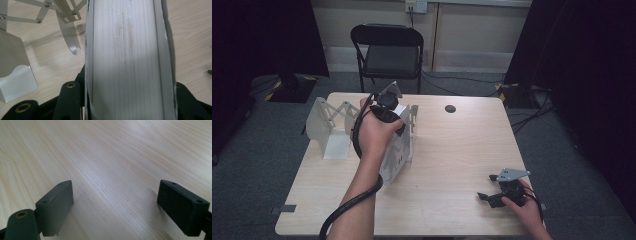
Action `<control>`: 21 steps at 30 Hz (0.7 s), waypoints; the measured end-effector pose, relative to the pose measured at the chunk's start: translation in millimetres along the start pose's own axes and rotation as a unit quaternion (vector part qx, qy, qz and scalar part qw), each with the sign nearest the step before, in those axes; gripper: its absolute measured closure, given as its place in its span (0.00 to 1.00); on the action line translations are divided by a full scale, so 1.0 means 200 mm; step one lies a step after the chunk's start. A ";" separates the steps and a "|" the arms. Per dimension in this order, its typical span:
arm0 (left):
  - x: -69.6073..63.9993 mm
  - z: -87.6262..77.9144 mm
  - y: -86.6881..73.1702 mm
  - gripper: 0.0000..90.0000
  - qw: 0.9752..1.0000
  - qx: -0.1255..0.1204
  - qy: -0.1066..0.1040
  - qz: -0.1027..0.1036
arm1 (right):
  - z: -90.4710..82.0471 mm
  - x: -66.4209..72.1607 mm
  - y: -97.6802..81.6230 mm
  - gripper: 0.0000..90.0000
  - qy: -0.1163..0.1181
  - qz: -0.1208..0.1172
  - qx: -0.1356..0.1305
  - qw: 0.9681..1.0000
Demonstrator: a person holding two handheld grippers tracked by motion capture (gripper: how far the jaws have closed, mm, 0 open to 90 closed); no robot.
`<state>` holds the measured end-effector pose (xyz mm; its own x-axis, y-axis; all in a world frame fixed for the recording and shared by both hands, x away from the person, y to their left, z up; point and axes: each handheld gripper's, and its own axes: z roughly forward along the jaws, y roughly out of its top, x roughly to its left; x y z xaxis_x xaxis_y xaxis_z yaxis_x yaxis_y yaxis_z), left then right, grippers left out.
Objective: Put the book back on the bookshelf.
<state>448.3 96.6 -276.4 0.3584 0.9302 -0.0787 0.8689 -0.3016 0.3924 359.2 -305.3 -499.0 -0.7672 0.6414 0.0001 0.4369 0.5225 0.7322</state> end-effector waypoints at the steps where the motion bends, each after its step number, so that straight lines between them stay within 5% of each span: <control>1: 0.00 0.00 0.00 0.59 1.000 0.000 0.000 0.000 | 0.00 0.00 0.00 0.15 0.000 0.000 0.000 1.000; 21: 0.02 0.04 0.06 0.59 1.000 -0.004 0.019 -0.011 | 0.00 0.00 0.00 0.15 0.000 0.000 0.000 1.000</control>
<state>462.4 95.3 -279.6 0.3256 0.9441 -0.0517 0.8735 -0.2795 0.3986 359.2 -305.3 -499.0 -0.7673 0.6413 -0.0003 0.4365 0.5227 0.7322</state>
